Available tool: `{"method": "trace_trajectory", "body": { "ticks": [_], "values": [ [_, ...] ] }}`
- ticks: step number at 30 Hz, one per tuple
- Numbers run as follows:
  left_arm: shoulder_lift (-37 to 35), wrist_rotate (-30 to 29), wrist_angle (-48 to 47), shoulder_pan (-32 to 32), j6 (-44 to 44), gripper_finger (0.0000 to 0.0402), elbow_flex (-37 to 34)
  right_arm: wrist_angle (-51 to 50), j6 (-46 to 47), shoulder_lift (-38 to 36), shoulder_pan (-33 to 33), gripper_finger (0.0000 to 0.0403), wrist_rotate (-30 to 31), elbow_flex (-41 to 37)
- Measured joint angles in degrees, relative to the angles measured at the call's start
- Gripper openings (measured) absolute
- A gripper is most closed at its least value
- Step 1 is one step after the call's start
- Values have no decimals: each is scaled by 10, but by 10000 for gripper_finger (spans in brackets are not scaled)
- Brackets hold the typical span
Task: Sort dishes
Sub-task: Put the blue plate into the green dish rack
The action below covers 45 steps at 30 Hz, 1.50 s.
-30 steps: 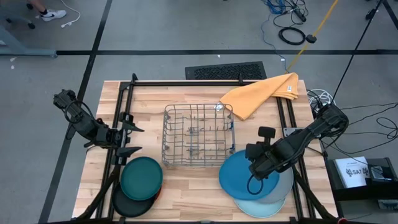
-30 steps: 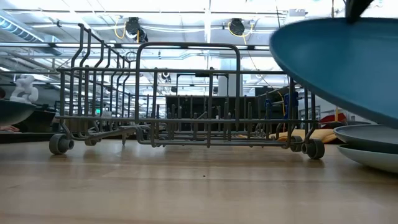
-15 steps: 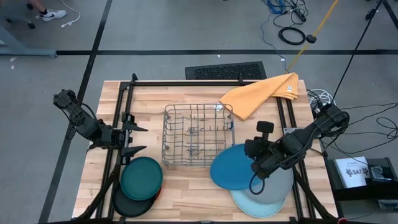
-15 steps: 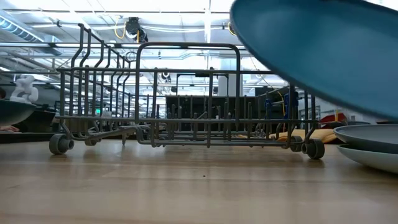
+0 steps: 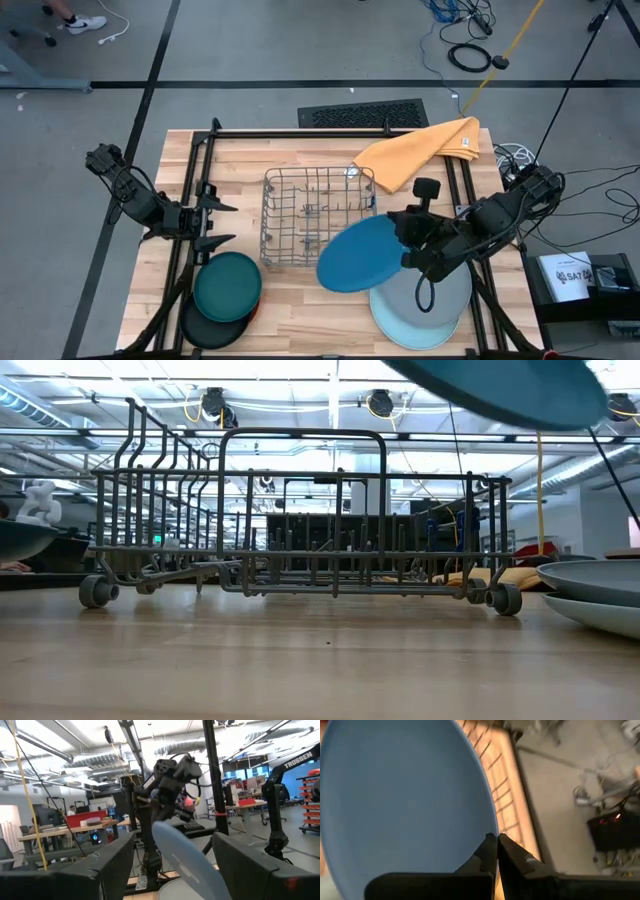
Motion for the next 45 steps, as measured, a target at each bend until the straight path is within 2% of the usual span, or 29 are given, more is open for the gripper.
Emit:
{"method": "trace_trajectory", "body": {
  "ticks": [10, 18, 28, 33, 45],
  "values": [
    [0, 0, 0, 0, 0, 270, 0, 130, -162, 0, -1, 0, 84, 35],
    [0, 0, 0, 0, 0, 270, 0, 211, -251, 0, -1, 0, 192, 35],
    [0, 0, 1, 0, 0, 270, 0, 214, -232, 20, -18, 0, 282, 35],
    [0, -3, 1, 0, 0, 270, 0, 214, -211, 58, -34, 0, 315, 35],
    [0, -53, 0, 0, 0, 270, 0, 226, -164, 153, -48, 0, 419, 34]
  ]
}}
